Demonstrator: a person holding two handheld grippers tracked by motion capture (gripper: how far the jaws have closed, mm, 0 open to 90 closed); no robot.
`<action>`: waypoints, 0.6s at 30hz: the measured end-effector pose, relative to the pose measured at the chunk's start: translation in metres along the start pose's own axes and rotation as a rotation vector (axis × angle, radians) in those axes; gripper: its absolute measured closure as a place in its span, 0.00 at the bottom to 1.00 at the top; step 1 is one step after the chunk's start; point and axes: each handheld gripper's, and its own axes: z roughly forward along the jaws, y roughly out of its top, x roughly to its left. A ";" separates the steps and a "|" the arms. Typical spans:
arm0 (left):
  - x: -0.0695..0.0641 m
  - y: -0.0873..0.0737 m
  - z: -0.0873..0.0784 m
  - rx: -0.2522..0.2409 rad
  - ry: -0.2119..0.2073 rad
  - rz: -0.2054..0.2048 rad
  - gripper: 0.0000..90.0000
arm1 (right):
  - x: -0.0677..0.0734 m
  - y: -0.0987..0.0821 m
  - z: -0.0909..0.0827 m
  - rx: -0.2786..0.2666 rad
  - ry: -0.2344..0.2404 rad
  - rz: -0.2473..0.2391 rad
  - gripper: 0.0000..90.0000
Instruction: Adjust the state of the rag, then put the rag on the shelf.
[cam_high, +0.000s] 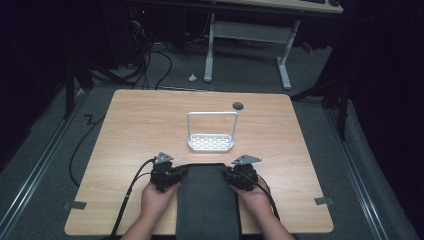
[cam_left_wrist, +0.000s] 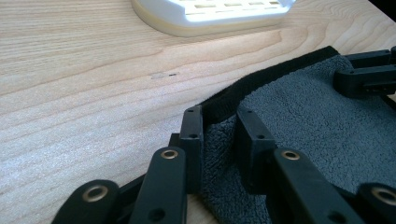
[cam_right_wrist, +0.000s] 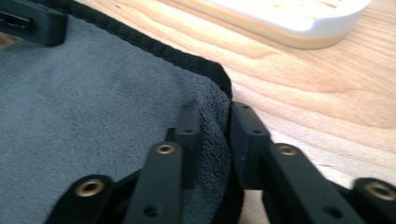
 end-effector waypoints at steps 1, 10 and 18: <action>0.000 0.000 0.000 0.000 0.000 0.000 0.83 | 0.000 0.000 0.000 0.002 0.002 0.003 0.86; -0.001 0.000 -0.001 0.003 -0.007 0.003 0.89 | 0.002 -0.002 -0.001 -0.010 0.010 0.002 0.90; -0.007 0.002 -0.005 -0.026 0.009 0.061 0.91 | 0.006 -0.001 -0.015 -0.088 -0.002 -0.020 0.90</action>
